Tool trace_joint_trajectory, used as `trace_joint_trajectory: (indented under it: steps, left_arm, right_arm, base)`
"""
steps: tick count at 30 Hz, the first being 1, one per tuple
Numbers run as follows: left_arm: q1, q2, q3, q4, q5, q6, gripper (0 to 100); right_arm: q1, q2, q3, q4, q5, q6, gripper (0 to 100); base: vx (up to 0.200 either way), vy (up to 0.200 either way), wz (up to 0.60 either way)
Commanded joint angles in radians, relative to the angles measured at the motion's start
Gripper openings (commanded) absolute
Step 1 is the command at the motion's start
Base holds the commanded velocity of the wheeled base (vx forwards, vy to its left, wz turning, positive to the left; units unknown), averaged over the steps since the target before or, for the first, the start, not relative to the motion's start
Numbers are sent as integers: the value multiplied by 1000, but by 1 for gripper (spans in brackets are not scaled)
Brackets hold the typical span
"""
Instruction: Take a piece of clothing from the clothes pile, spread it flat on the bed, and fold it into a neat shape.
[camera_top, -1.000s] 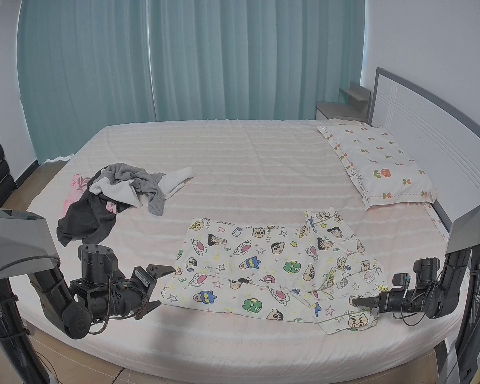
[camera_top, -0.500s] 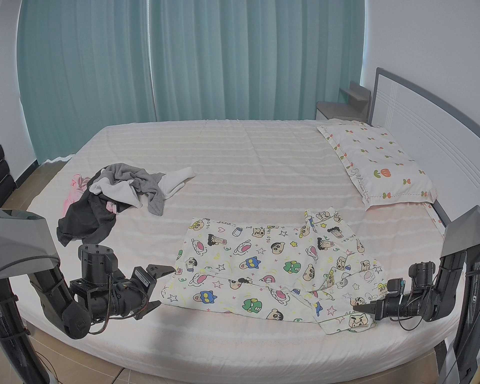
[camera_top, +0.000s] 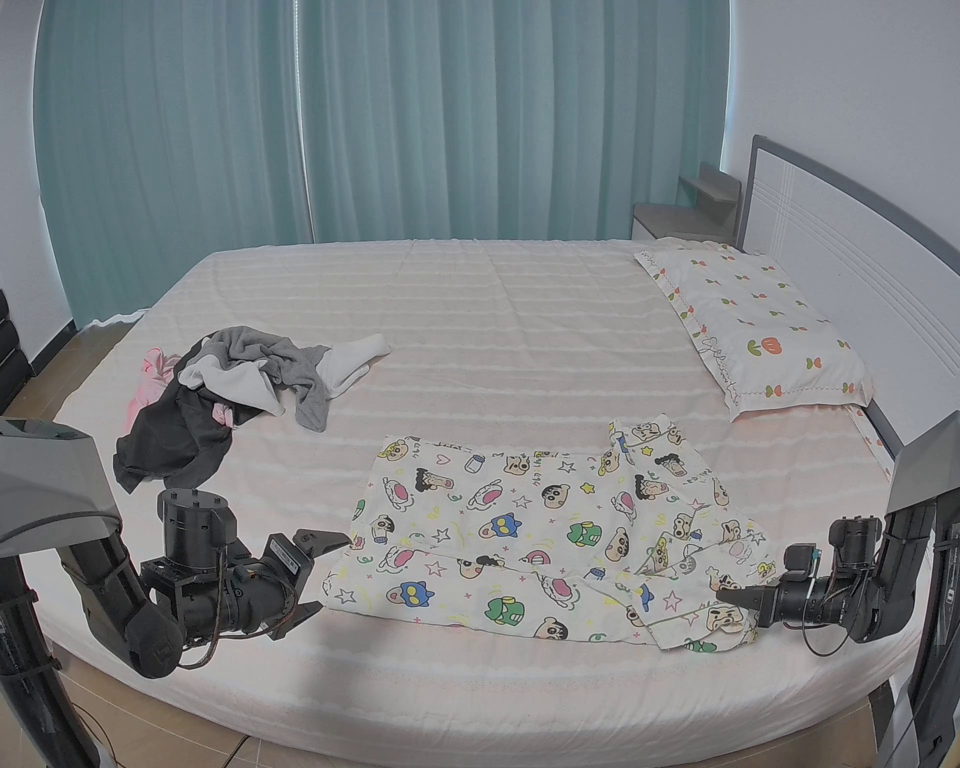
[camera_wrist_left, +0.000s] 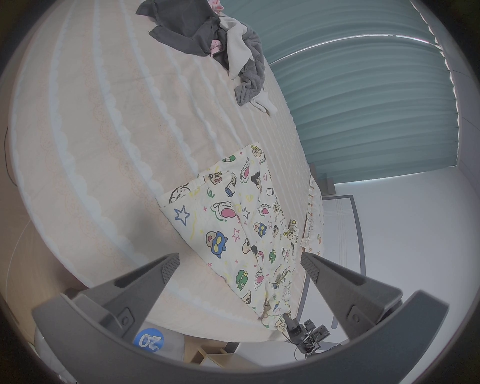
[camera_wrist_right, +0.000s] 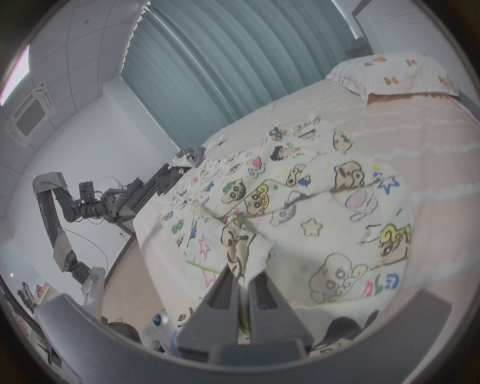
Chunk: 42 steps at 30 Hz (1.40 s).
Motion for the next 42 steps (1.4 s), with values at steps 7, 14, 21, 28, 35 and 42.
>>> trace_joint_trajectory:
  steps: [7,14,21,28,35,42]
  left_arm:
    - [0,3,-1,0,0,0,100]
    - [0,3,-1,0,0,0,100]
    - [0,3,-1,0,0,0,100]
    - [0,3,0,0,0,0,100]
    - [0,2,2,0,0,0,100]
    - [0,3,2,0,0,0,100]
  right_arm:
    - [-4,50,-4,-170,-36,77,0]
    - [8,95,-26,-204,-99,82,0]
    - [8,96,-44,-204,-116,82,0]
    - [5,101,-64,-204,-128,88,100]
    - [-15,76,-72,-204,-174,142,100]
    - [-39,4,-58,-204,-239,211,100]
  base:
    - [0,0,0]
    - [0,0,0]
    - [0,0,0]
    - [0,0,0]
    - [0,0,0]
    - [0,0,0]
